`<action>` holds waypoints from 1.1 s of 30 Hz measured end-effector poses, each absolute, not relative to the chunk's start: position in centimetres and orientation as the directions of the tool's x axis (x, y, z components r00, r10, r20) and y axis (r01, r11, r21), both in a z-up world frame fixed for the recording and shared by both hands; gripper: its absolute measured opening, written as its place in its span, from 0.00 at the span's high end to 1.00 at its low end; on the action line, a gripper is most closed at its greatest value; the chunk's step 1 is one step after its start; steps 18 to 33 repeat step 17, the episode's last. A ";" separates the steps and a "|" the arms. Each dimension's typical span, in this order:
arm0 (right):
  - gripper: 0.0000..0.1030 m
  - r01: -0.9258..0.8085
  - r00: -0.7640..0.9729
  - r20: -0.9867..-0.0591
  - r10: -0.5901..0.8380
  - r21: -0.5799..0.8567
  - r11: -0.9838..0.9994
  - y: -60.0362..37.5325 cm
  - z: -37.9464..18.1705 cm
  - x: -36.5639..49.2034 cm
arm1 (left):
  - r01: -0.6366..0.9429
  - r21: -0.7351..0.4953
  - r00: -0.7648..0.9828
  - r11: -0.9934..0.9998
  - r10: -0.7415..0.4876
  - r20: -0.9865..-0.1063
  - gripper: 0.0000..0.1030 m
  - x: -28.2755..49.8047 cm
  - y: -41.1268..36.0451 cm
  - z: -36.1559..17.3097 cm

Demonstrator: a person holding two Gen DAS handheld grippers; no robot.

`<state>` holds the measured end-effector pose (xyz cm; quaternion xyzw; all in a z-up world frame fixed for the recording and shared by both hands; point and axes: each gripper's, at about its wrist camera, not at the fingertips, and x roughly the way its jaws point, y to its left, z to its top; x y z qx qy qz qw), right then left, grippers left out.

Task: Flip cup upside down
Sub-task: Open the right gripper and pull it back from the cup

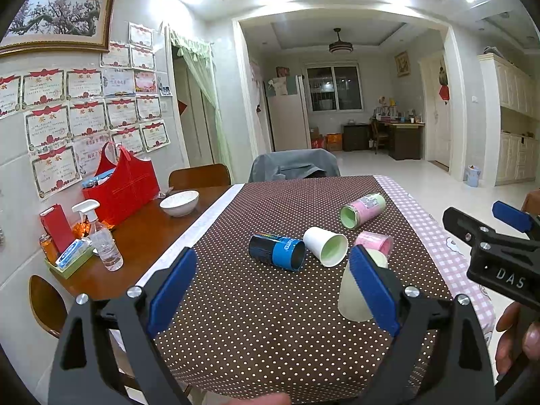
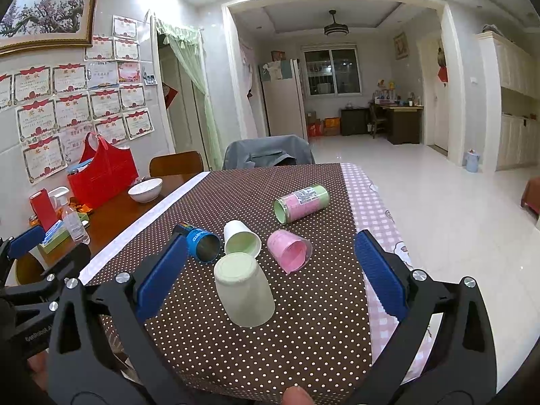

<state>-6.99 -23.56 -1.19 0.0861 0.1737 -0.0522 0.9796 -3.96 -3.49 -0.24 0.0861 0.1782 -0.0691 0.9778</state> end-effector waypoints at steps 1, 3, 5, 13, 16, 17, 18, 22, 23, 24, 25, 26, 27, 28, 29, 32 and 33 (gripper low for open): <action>0.06 0.132 0.934 -0.350 -0.071 0.151 0.980 -23.6 -1.3 -7.0 | 0.166 0.143 0.927 0.976 -0.105 -0.360 0.12 -4.0 -3.4 -0.3; 0.06 0.132 0.933 -0.353 -0.071 0.152 0.980 -23.6 -1.3 -6.9 | 0.167 0.142 0.928 0.976 -0.107 -0.358 0.12 -4.0 -3.5 -0.2; 0.06 0.130 0.933 -0.354 -0.069 0.152 0.980 -23.5 -1.4 -6.8 | 0.167 0.139 0.930 0.976 -0.109 -0.350 0.12 -4.0 -3.4 -0.2; 0.06 0.127 0.933 -0.354 -0.065 0.154 0.980 -23.6 -1.5 -6.8 | 0.158 0.150 0.929 0.976 -0.095 -0.359 0.12 -3.7 -3.7 -0.4; 0.06 0.126 0.933 -0.355 -0.064 0.155 0.980 -23.6 -1.5 -6.8 | 0.155 0.146 0.928 0.977 -0.094 -0.361 0.12 -3.6 -3.7 -0.5; 0.06 0.127 0.932 -0.356 -0.064 0.155 0.980 -23.6 -1.5 -6.8 | 0.153 0.147 0.928 0.977 -0.091 -0.360 0.12 -3.6 -3.7 -0.5; 0.06 0.127 0.932 -0.356 -0.064 0.155 0.980 -23.6 -1.5 -6.8 | 0.153 0.147 0.928 0.977 -0.091 -0.360 0.12 -3.6 -3.7 -0.5; 0.06 0.127 0.932 -0.356 -0.064 0.155 0.980 -23.6 -1.5 -6.8 | 0.153 0.147 0.928 0.977 -0.091 -0.360 0.12 -3.6 -3.7 -0.5; 0.06 0.127 0.932 -0.356 -0.064 0.155 0.980 -23.6 -1.5 -6.8 | 0.153 0.147 0.928 0.977 -0.091 -0.360 0.12 -3.6 -3.7 -0.5; 0.06 0.127 0.932 -0.356 -0.064 0.155 0.980 -23.6 -1.5 -6.8 | 0.153 0.147 0.928 0.977 -0.091 -0.360 0.12 -3.6 -3.7 -0.5; 0.06 0.127 0.932 -0.356 -0.064 0.155 0.980 -23.6 -1.5 -6.8 | 0.153 0.147 0.928 0.977 -0.091 -0.360 0.12 -3.6 -3.7 -0.5; 0.06 0.127 0.932 -0.356 -0.064 0.155 0.980 -23.6 -1.5 -6.8 | 0.153 0.147 0.928 0.977 -0.091 -0.360 0.12 -3.6 -3.7 -0.5; 0.06 0.127 0.932 -0.356 -0.064 0.155 0.980 -23.6 -1.5 -6.8 | 0.153 0.147 0.928 0.977 -0.091 -0.360 0.12 -3.6 -3.7 -0.5; 0.06 0.127 0.932 -0.356 -0.064 0.155 0.980 -23.6 -1.5 -6.8 | 0.153 0.147 0.928 0.977 -0.091 -0.360 0.12 -3.6 -3.7 -0.5; 0.06 0.127 0.932 -0.356 -0.064 0.155 0.980 -23.6 -1.5 -6.8 | 0.153 0.147 0.928 0.977 -0.091 -0.360 0.12 -3.6 -3.7 -0.5; 0.06 0.127 0.932 -0.356 -0.064 0.155 0.980 -23.6 -1.5 -6.8 | 0.153 0.147 0.928 0.977 -0.091 -0.360 0.12 -3.6 -3.7 -0.5; 0.06 0.127 0.932 -0.356 -0.064 0.155 0.980 -23.6 -1.5 -6.8 | 0.153 0.147 0.928 0.977 -0.091 -0.360 0.12 -3.6 -3.7 -0.5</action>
